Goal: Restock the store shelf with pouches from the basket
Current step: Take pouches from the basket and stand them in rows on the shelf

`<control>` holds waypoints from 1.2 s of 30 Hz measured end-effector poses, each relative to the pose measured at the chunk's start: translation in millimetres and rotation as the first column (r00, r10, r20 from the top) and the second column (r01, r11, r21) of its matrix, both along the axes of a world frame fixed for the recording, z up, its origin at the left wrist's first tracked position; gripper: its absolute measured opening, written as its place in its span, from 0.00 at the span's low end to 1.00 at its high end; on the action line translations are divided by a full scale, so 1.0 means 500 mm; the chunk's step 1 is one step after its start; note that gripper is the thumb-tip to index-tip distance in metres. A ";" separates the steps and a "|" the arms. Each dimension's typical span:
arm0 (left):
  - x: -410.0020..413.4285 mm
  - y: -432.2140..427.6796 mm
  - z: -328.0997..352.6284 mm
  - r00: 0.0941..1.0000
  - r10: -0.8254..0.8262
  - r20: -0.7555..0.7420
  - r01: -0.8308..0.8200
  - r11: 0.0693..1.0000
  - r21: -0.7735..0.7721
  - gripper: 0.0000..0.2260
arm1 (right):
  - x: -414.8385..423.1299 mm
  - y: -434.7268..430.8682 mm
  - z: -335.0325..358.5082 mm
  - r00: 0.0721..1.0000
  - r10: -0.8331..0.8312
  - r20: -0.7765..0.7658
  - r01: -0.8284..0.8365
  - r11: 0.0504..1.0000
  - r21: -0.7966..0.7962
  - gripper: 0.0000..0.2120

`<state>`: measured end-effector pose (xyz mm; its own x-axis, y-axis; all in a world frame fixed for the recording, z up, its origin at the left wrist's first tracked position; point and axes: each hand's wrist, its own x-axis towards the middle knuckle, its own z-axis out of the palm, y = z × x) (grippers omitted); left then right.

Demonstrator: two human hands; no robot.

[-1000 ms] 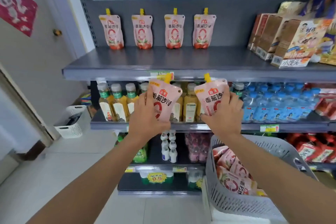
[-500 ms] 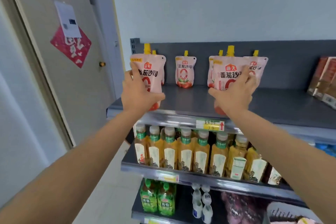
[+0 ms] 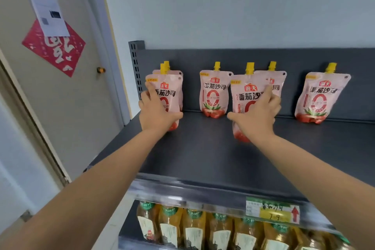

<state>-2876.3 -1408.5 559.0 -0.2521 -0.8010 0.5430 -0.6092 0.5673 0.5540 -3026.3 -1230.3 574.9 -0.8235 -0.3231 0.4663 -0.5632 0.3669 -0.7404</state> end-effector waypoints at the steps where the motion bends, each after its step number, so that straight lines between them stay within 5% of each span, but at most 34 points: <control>1: -0.005 -0.012 -0.008 1.000 -0.011 0.003 0.011 1.000 0.003 0.57 | 0.001 -0.013 -0.006 1.000 0.002 0.002 -0.002 1.000 0.002 0.60; 17: -0.040 -0.090 -0.022 0.994 -0.056 0.098 0.062 0.996 -0.063 0.65 | 0.023 -0.224 -0.055 0.988 -0.145 -0.045 0.138 0.980 -0.143 0.63; 23: -0.026 -0.098 -0.037 0.986 -0.126 0.106 0.136 0.986 -0.095 0.58 | 0.024 -0.261 -0.057 0.967 -0.253 -0.039 0.244 0.956 -0.161 0.62; 36: -0.008 -0.093 -0.043 0.983 -0.172 0.067 0.176 0.982 -0.073 0.58 | 0.058 -0.259 -0.063 0.970 -0.239 -0.047 0.239 0.971 -0.024 0.67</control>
